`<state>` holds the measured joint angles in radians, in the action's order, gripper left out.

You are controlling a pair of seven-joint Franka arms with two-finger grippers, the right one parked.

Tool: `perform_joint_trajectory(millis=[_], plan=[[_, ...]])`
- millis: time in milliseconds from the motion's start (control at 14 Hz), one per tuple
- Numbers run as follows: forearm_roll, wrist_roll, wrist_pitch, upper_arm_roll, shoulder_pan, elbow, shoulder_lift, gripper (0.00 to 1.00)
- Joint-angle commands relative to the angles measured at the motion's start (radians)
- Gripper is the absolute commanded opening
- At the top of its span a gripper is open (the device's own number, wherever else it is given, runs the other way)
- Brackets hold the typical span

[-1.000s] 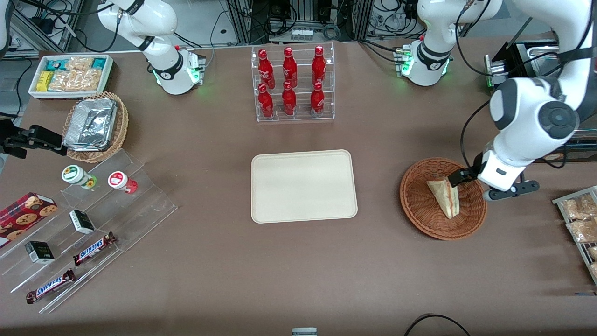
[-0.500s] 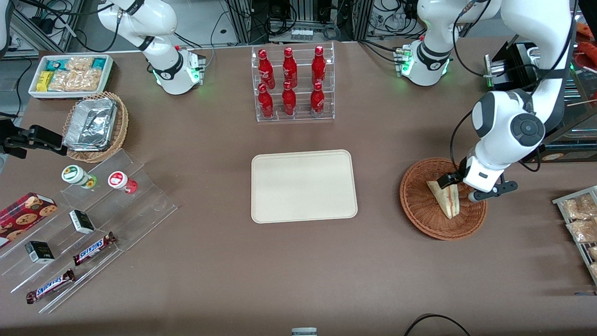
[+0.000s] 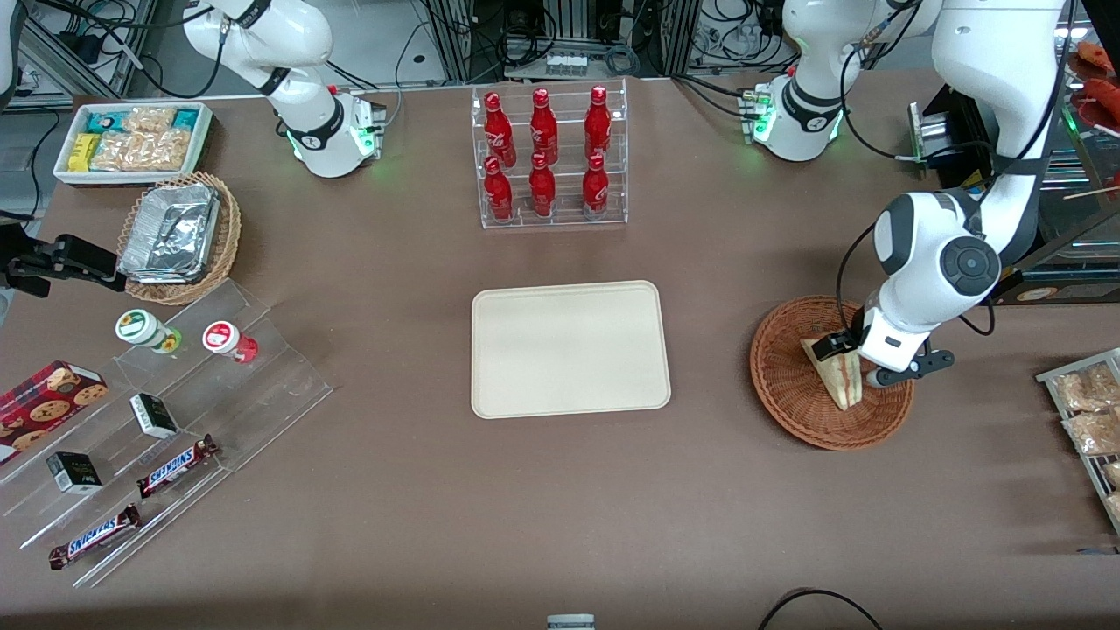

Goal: Place sandwich from basket to tray
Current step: 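Lower the left gripper and close it on the wrapped sandwich, then lift the sandwich and carry it over the cream tray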

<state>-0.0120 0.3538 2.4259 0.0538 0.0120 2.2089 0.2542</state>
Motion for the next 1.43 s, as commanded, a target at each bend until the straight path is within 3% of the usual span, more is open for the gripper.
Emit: perform_joint_trajectory(millis=[0,143,214,571,1000,1214,1357], plan=[[-0.014,0.021,0.018,0.001,-0.003,0.003,0.010,0.91],[-0.014,0.042,0.016,0.001,-0.003,0.003,0.008,0.28],[-0.014,0.045,0.015,0.001,-0.003,0.000,0.010,0.03],[-0.032,0.044,-0.057,0.001,-0.001,-0.027,-0.032,0.00],[-0.068,0.050,-0.529,0.047,0.028,-0.369,-0.059,0.00],[-0.049,0.091,-0.596,0.052,0.098,-0.463,-0.055,0.00],[-0.029,0.239,-0.603,0.052,0.175,-0.533,-0.026,0.00]])
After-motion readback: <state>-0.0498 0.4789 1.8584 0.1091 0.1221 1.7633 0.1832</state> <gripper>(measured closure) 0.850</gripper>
